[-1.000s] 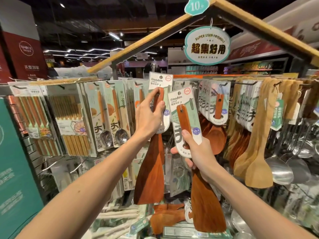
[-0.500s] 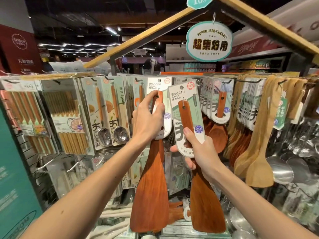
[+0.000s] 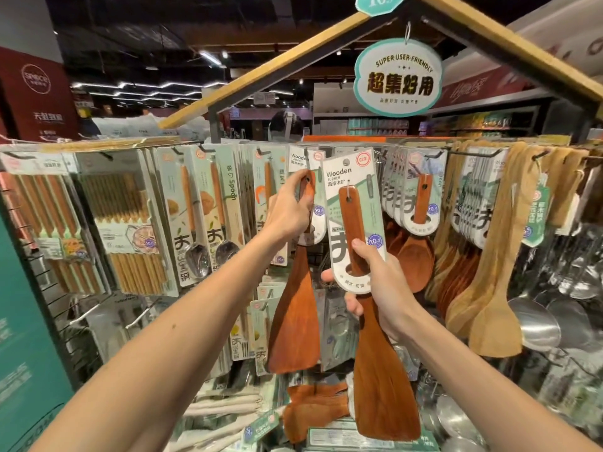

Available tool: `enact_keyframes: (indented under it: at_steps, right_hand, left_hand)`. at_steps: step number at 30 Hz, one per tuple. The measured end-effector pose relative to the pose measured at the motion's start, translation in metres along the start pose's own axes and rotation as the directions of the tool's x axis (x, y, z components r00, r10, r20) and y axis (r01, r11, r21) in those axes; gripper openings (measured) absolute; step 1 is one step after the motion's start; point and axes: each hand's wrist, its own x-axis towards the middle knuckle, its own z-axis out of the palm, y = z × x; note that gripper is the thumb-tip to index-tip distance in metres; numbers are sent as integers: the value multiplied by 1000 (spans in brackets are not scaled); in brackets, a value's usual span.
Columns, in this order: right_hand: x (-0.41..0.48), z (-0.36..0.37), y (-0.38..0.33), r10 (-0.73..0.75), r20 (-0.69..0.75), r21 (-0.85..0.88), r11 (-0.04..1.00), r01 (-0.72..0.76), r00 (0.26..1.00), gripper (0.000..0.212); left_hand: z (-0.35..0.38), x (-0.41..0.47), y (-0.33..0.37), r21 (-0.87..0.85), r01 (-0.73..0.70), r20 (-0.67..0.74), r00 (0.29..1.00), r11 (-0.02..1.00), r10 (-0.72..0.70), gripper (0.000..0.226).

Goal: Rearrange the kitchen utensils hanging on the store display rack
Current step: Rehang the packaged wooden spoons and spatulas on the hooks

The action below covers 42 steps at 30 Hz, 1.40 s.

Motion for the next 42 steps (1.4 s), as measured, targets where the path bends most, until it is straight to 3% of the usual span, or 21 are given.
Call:
enact_keyframes:
  at_steps: [6, 11, 15, 19, 23, 27, 30, 33, 35, 38, 40, 42]
  right_hand:
    - [1, -21, 11, 35, -40, -11, 999, -35, 999, 31]
    - [0, -37, 18, 45, -90, -12, 999, -47, 995, 24]
    - [1, -43, 23, 90, -103, 22, 996, -88, 991, 24]
    - [-1, -45, 27, 118, -117, 74, 991, -109, 986, 22]
    - [-2, -44, 32, 47, -109, -21, 999, -50, 993, 21]
    - [-4, -45, 42, 26, -130, -118, 992, -41, 991, 16]
    - [-6, -43, 53, 22, -138, -165, 985, -45, 990, 17]
    - [-7, -29, 61, 36, -90, -203, 978, -53, 995, 21]
    - [-6, -15, 65, 32, -38, -229, 973, -40, 999, 22]
    - [-3, 6, 65, -17, 19, -214, 977, 21, 1000, 16]
    - [0, 18, 63, -35, 30, -179, 983, 40, 999, 4]
    - [1, 26, 59, -3, 7, -118, 993, 4, 1000, 17]
  left_hand:
    - [21, 31, -28, 220, 4, 29, 1000, 976, -11, 91]
    - [33, 42, -42, 351, -17, 57, 998, 936, -3, 103]
    - [38, 54, -49, 370, -23, 71, 998, 929, -3, 93]
    - [39, 62, -50, 424, -26, 122, 992, 906, -29, 98]
    - [37, 48, -39, 475, -69, 257, 964, 877, -64, 70]
    - [23, 16, -41, 624, -187, 316, 949, 759, -26, 42]
    - [8, -25, -36, 375, -188, 332, 942, 908, 58, 37]
    - [1, -68, -24, -36, 18, 372, 928, 999, -3, 40]
    - [1, -89, -21, -103, 93, 373, 927, 990, -48, 47]
    - [0, -99, -20, -112, 107, 260, 963, 988, -75, 69]
    - [-7, -97, -17, -125, 70, 183, 982, 990, -46, 65]
    - [-15, -94, -11, -141, 23, 128, 992, 990, -5, 64]
